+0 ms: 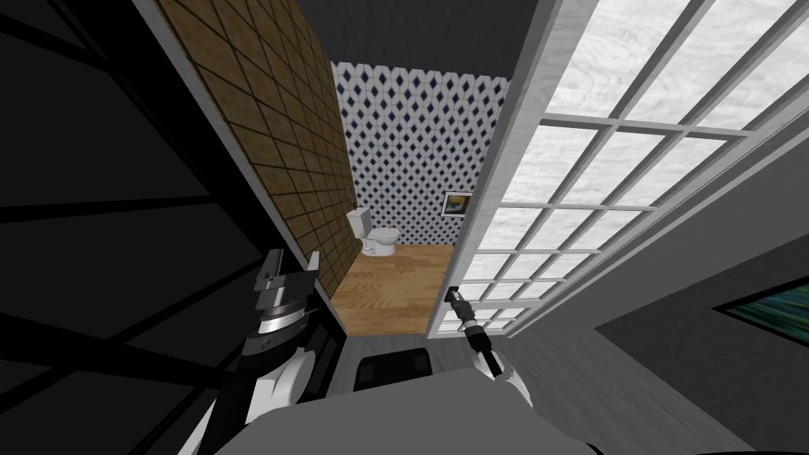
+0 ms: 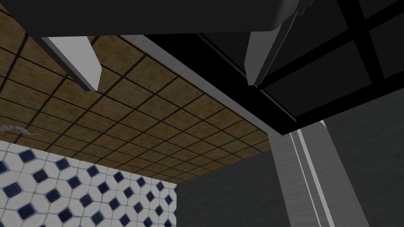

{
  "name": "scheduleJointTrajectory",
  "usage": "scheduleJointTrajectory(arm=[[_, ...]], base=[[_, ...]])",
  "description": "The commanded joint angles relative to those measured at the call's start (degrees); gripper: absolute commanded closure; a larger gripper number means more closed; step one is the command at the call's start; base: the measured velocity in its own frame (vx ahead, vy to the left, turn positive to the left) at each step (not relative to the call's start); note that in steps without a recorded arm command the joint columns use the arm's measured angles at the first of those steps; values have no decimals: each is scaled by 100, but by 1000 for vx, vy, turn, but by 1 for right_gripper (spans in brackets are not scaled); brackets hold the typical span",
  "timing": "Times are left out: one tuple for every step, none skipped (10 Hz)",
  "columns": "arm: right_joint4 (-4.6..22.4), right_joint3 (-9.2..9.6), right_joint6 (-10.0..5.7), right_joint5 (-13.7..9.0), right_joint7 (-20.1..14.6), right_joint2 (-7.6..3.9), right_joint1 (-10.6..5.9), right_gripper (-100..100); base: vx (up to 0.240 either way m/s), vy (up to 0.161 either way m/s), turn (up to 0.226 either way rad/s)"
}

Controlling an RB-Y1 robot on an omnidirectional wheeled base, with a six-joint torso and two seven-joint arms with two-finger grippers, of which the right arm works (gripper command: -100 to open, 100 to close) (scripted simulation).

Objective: Pull the door open

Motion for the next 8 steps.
scheduleJointTrajectory(arm=[[12,12,-3,-81,-278,-4,6,100],[13,24,1,-147,-429,-8,8,100],[13,24,1,-147,-484,-8,8,100],[13,36,6,-213,-690,-13,10,100],[13,51,12,-294,-841,-18,13,100],[13,51,12,-294,-916,-18,13,100],[13,66,18,-377,-1120,-24,16,100],[13,66,18,-377,-1144,-24,16,100]], base=[[-25,-16,60],[-42,-24,94],[-31,-20,40],[-27,-12,56],[-49,-20,115],[-39,-22,48],[-36,-23,80],[-30,-20,39]])
